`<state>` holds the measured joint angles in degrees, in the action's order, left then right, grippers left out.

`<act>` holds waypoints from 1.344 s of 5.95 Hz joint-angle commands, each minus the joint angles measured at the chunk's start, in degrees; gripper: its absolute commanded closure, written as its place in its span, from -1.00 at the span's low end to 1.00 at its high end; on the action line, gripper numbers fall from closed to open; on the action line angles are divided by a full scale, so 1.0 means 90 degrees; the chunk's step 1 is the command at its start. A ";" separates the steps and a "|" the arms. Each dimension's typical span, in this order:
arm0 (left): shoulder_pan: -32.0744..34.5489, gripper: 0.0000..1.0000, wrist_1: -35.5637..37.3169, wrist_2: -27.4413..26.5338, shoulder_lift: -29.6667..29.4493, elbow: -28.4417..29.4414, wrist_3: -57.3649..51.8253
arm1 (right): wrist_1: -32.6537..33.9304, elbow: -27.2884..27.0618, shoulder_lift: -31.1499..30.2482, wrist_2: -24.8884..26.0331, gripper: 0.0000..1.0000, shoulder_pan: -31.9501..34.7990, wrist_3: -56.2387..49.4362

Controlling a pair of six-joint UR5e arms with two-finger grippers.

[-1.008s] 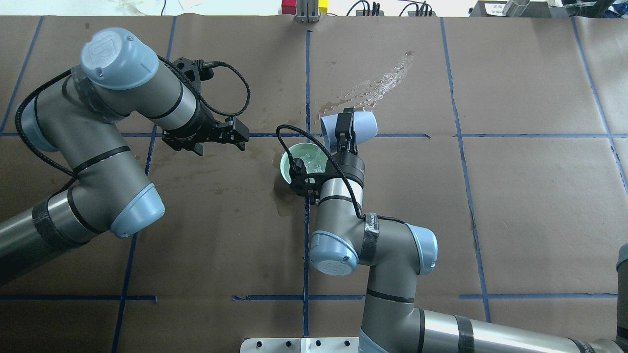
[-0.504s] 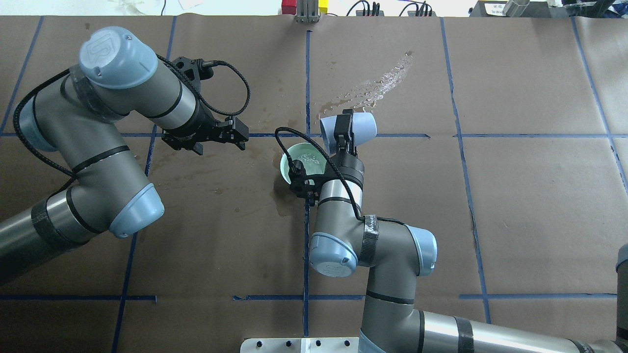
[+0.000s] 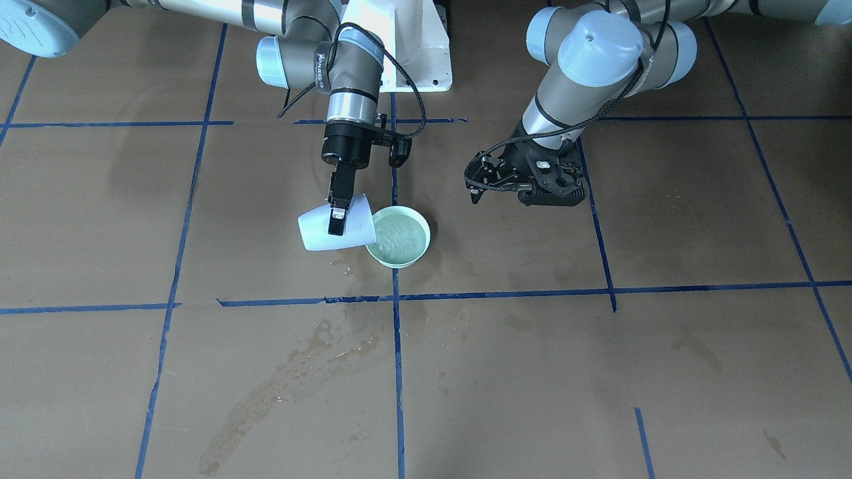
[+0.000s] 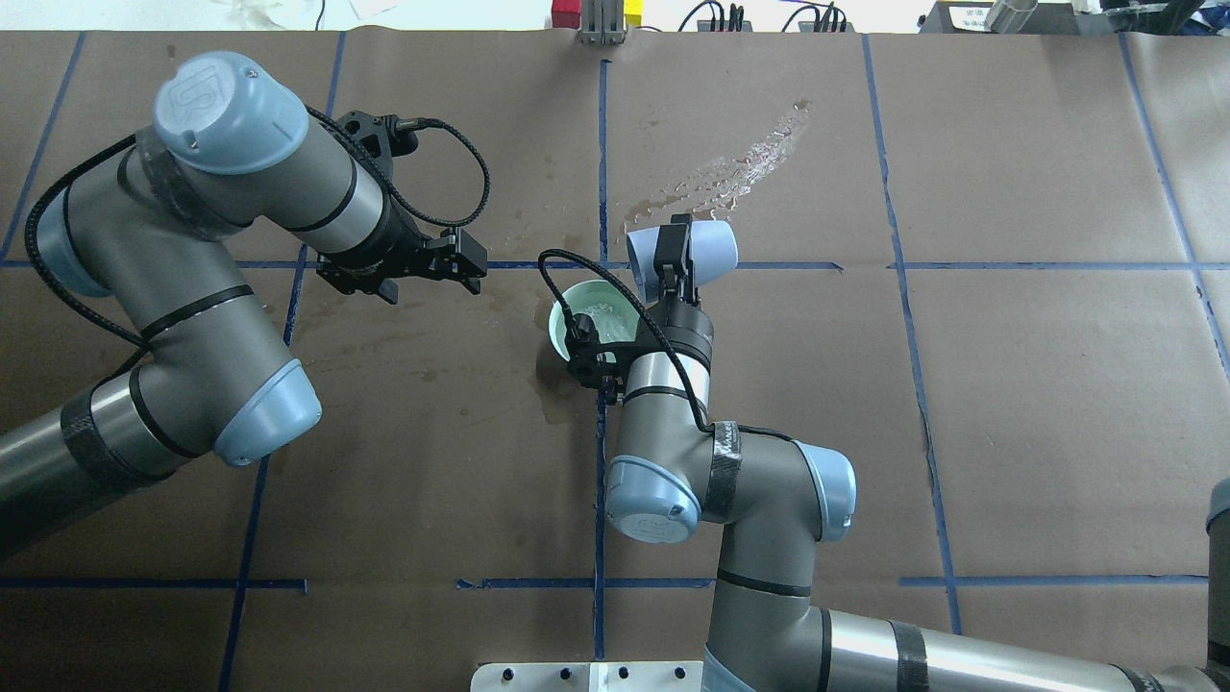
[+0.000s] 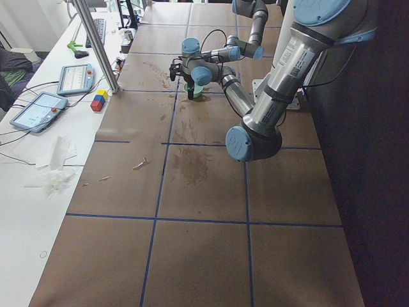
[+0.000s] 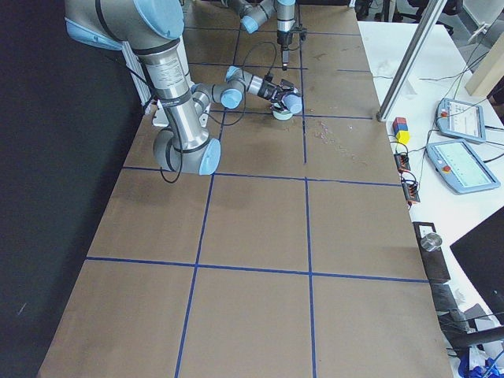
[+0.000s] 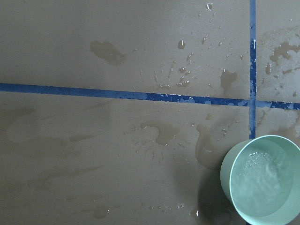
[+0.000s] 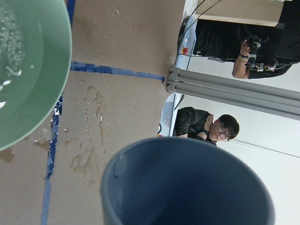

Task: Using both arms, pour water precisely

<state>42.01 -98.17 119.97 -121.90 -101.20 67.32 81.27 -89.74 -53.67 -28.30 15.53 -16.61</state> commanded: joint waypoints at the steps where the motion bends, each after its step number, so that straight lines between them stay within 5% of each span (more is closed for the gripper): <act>1: 0.0000 -1.00 0.0000 0.0000 0.0000 0.0004 0.0000 | -0.0007 0.0000 0.0006 0.0000 1.00 0.0003 0.0010; 4: 0.0000 -1.00 0.0000 0.0000 0.0000 0.0004 0.0000 | -0.0095 -0.0058 0.0026 -0.0039 1.00 0.0003 0.0437; 7: 0.0000 -1.00 0.0010 0.0000 0.0000 -0.0005 0.0000 | -0.0134 -0.0349 0.0016 -0.0351 1.00 0.0041 0.2360; 8: 0.0000 -1.00 0.0010 0.0000 0.0010 -0.0005 0.0000 | -0.0337 -0.0719 -0.0061 -0.1038 1.00 0.0129 0.3330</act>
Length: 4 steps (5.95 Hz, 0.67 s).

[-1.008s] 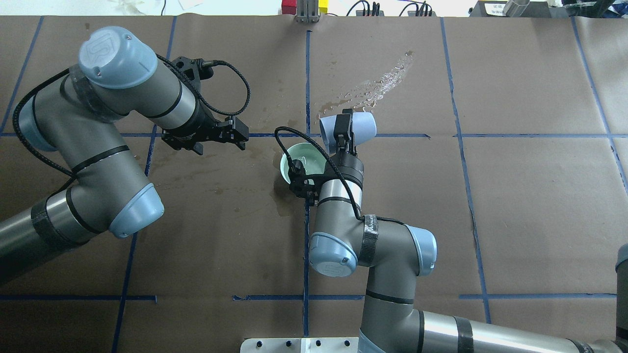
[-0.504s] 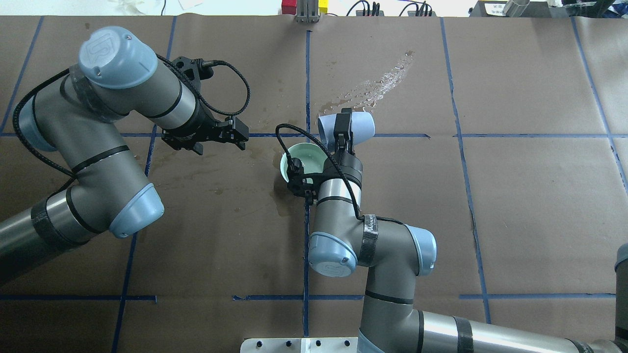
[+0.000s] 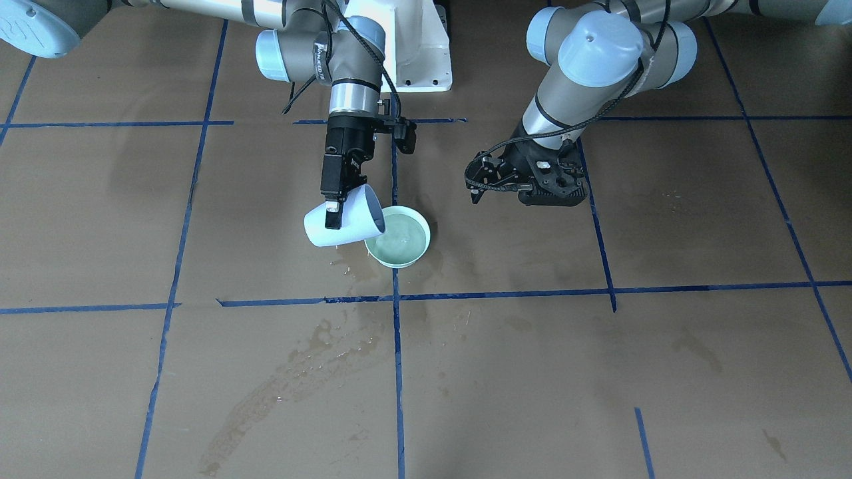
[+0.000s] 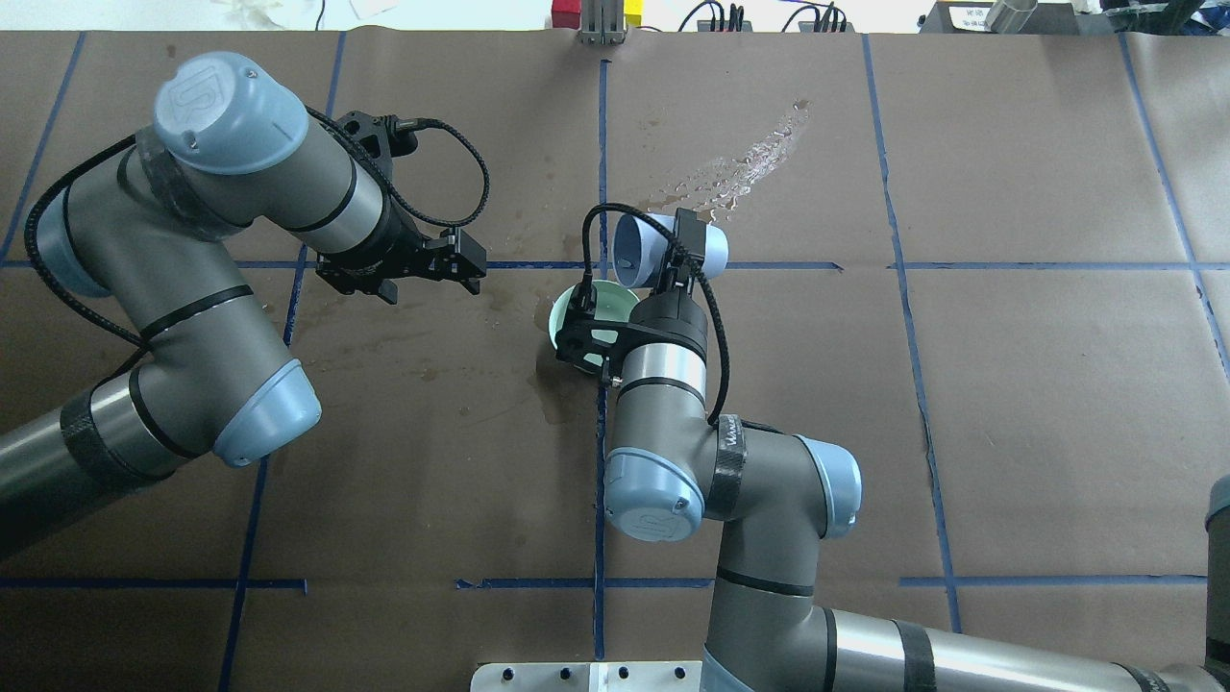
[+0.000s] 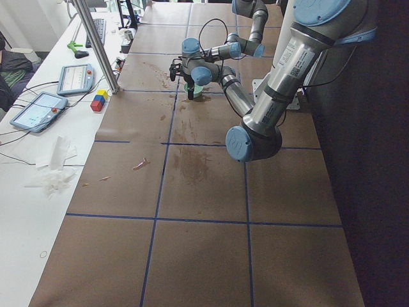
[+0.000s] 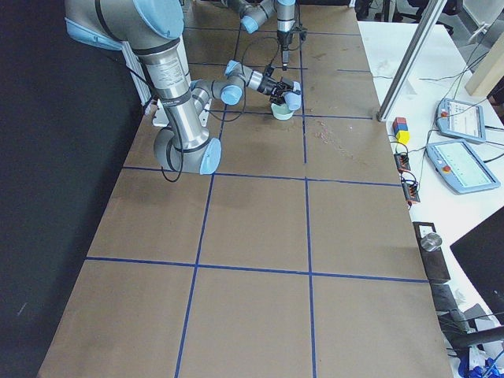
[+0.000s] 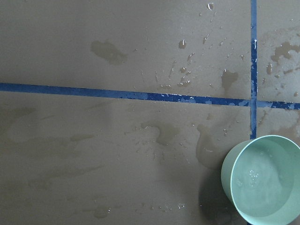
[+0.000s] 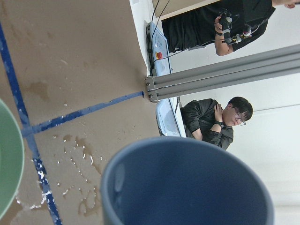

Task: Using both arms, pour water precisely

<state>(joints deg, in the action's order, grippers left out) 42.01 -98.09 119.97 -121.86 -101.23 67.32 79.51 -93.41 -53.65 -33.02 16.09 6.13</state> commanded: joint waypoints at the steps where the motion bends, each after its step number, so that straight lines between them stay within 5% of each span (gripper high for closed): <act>1: 0.0010 -1.00 0.0001 0.0000 0.0005 -0.0002 0.0000 | -0.0182 -0.0440 -0.0093 -0.0704 1.00 0.0106 0.1287; 3: 0.0020 -1.00 0.0001 0.0000 0.0005 -0.0002 0.0000 | -0.0416 -0.0656 -0.0229 -0.0735 1.00 0.0126 0.1759; 4: 0.0020 -1.00 0.0001 0.0000 0.0005 -0.0002 0.0000 | -0.0417 -0.0859 -0.0307 -0.1305 1.00 0.0397 0.2544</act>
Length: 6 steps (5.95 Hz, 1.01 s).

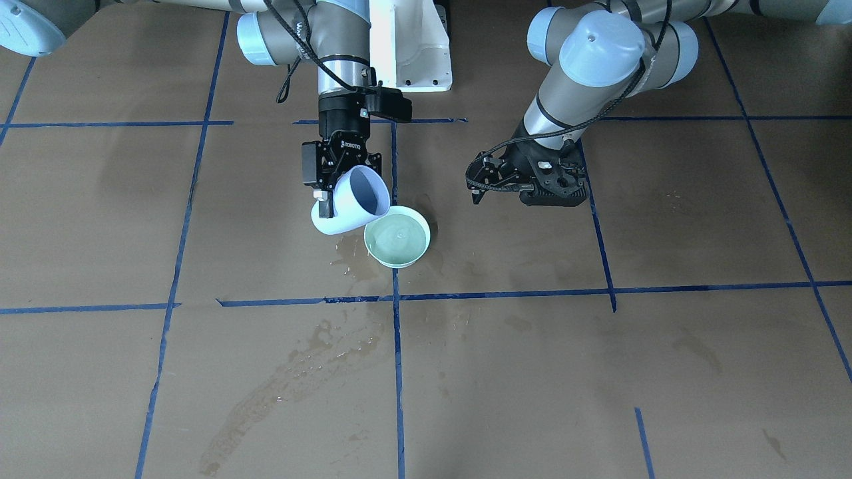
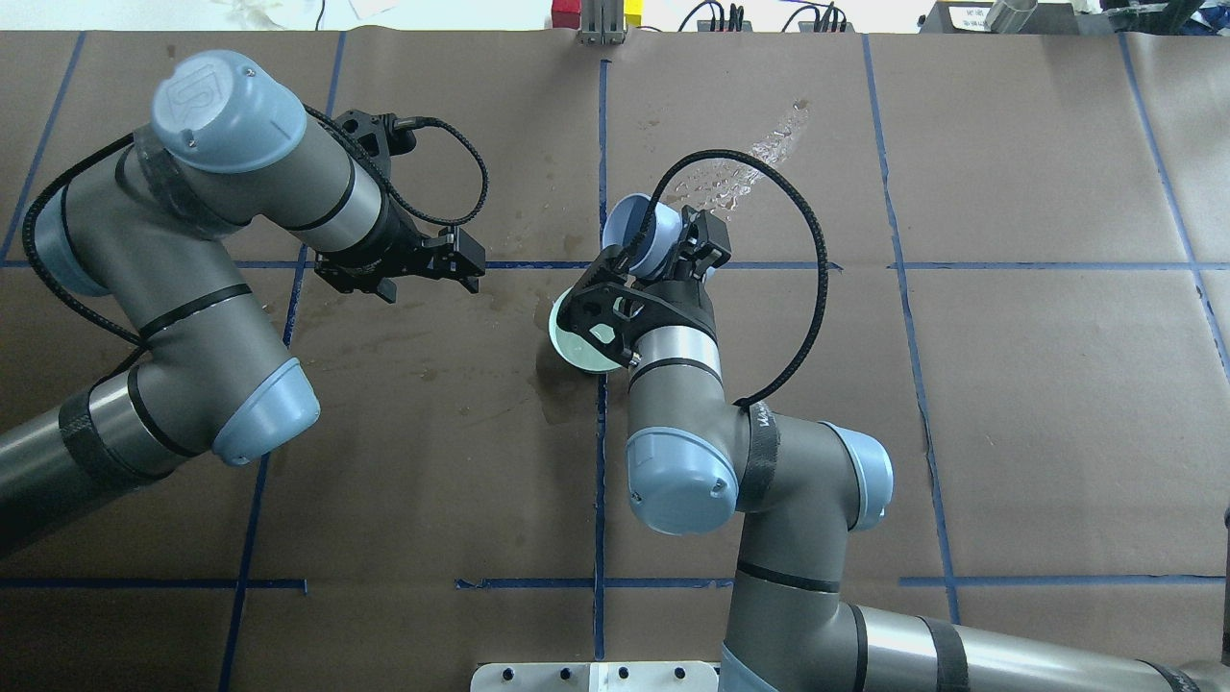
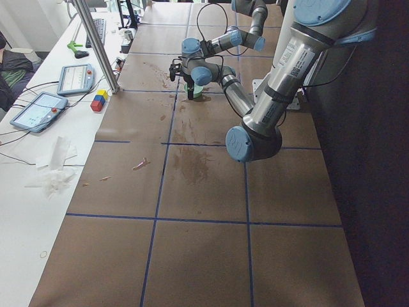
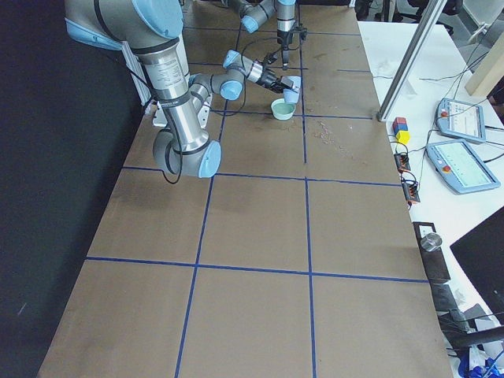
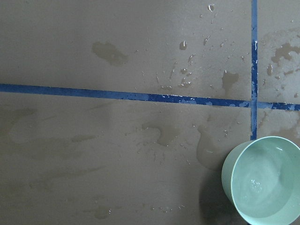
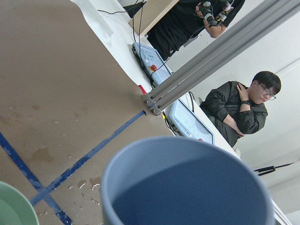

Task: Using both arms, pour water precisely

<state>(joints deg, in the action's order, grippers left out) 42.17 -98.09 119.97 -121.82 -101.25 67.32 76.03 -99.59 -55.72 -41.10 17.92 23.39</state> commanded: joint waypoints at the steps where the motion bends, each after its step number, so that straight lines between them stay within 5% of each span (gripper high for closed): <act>1: 0.0001 -1.00 0.0000 0.0000 0.0010 0.0000 0.0000 | -0.0030 -0.0348 -0.0214 -0.0646 1.00 0.0322 0.0904; 6: 0.0001 -1.00 0.0000 0.0000 0.0000 0.0000 0.0000 | -0.0030 -0.1565 -0.1811 -0.0970 1.00 0.0840 0.1658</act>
<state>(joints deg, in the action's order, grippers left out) 42.19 -98.12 119.97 -121.81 -101.25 67.32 75.76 -109.90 -68.08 -48.82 24.29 37.63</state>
